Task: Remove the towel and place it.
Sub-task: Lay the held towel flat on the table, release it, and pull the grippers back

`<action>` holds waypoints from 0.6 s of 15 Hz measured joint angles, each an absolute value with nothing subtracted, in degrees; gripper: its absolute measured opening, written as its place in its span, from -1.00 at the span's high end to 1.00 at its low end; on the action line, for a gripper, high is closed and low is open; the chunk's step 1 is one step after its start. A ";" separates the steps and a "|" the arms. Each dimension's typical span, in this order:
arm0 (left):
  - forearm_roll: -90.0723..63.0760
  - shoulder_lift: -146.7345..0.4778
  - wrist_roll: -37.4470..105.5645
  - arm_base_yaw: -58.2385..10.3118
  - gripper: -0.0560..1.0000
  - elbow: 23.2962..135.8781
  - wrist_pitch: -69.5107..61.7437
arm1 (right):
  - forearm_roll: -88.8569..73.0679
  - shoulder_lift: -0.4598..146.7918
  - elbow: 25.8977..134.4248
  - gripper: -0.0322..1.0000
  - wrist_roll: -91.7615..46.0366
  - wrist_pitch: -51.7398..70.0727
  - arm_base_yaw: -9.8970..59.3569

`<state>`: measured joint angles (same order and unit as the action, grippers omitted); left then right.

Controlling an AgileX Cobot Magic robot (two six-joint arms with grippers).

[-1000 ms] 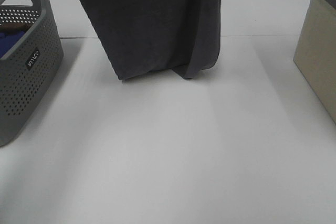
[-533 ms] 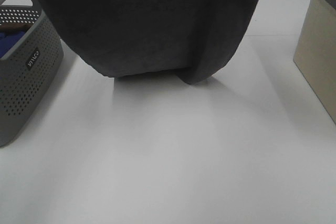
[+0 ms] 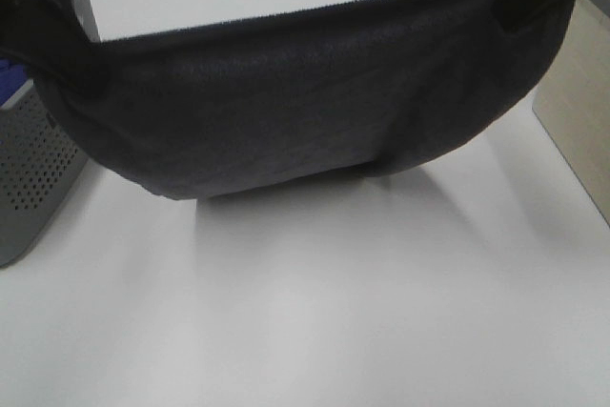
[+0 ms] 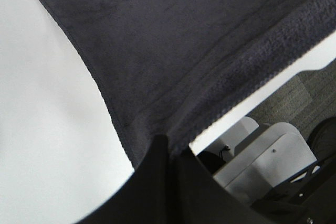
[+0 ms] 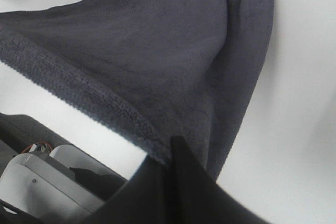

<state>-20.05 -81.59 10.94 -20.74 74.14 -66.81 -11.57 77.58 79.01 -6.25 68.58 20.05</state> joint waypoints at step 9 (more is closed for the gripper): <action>-19.19 -79.93 2.58 -33.86 0.89 58.33 -64.29 | -14.38 66.23 57.18 0.92 -1.55 68.41 20.00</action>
